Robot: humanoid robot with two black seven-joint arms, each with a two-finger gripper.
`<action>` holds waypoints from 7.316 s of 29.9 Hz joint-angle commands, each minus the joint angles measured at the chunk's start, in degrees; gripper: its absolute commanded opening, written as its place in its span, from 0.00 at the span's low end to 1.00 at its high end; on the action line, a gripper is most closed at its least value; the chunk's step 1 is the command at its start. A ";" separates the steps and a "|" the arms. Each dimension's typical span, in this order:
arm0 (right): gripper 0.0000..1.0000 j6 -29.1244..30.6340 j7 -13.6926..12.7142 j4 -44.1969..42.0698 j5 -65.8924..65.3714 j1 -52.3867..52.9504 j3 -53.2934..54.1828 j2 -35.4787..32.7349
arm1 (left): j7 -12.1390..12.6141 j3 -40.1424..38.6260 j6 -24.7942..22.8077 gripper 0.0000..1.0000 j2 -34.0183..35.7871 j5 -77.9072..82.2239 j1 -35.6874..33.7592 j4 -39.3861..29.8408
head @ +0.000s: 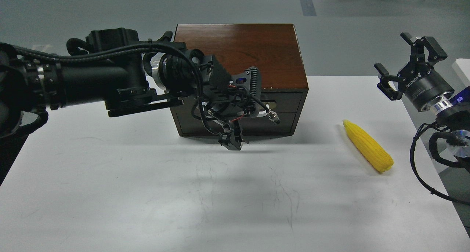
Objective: Put corn in drawer with both arms
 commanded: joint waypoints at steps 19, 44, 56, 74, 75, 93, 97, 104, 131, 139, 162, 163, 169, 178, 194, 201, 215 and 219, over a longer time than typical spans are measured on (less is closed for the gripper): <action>1.00 0.00 0.01 0.26 0.09 -0.20 0.01 -0.52 | 0.00 1.85 0.00 0.98 0.56 0.09 0.04 -0.02; 1.00 0.00 0.09 0.26 0.18 -0.29 0.54 -0.96 | 0.00 4.05 0.00 0.98 1.87 0.00 -0.04 -4.40; 1.00 0.00 0.09 0.26 0.18 -0.37 0.54 -0.96 | 0.00 4.05 0.00 0.98 2.67 -0.26 -1.89 -11.08; 1.00 0.00 0.09 0.26 0.18 -0.73 0.54 -0.96 | 0.00 3.70 0.00 0.98 7.76 -0.52 -2.86 -23.75; 1.00 0.00 0.09 0.26 0.18 -0.73 0.63 -0.96 | 0.00 3.70 0.00 0.98 7.68 -0.52 -2.86 -23.66; 1.00 0.00 0.09 0.35 0.18 -0.81 0.63 -1.40 | 0.00 -17.03 0.00 0.98 20.06 -27.21 -8.48 -28.14; 1.00 0.00 0.09 0.35 0.18 -0.81 0.54 -1.40 | 0.00 -21.70 0.00 0.98 24.98 -43.04 -7.61 -24.90; 1.00 0.00 0.09 0.35 0.09 -0.81 0.36 -1.49 | 0.00 -21.88 0.00 0.98 30.87 -73.94 2.30 -17.51; 1.00 0.00 0.23 17.31 -32.85 0.33 -3.15 -19.67 | 2.07 -44.73 8.31 0.98 34.92 -113.46 44.43 -1.07; 1.00 0.00 0.23 19.07 -65.19 5.86 -5.61 -20.65 | 2.16 -44.73 7.78 0.98 34.92 -113.37 44.52 -0.72; 1.00 -9.19 0.23 4.31 -91.85 21.34 -42.17 -3.16 | 2.25 -44.91 7.34 0.98 35.80 -113.29 44.52 -1.42; 1.00 -9.54 0.23 4.31 -91.85 21.33 -42.44 -3.16 | 2.25 -44.91 7.34 0.98 35.80 -113.29 44.52 -1.51; 1.00 -10.07 0.23 3.52 -91.85 20.20 -42.62 -2.98 | 2.25 -44.91 7.08 0.98 35.89 -113.29 44.52 -1.42; 0.74 -12.44 0.23 2.20 -91.85 18.44 -42.70 -2.63 | 2.25 -44.91 6.99 0.98 35.80 -113.29 44.52 -1.51; 0.07 -13.41 0.23 3.07 -91.58 20.53 -42.18 -3.68 | 2.25 -44.91 6.99 0.98 35.89 -113.20 44.52 -1.51; 0.08 -10.61 0.23 7.99 -91.23 38.96 -42.44 -4.48 | 2.34 -45.00 6.90 0.98 35.89 -113.20 44.34 -1.69; 0.08 -6.82 0.23 12.12 -90.70 61.76 -49.38 16.42 | 2.34 -45.35 6.29 0.98 37.74 -113.20 44.25 -2.65; 0.08 -7.26 0.23 17.12 -91.05 63.96 -50.17 18.99 | 2.43 -45.35 6.37 0.98 38.44 -113.20 44.25 -3.44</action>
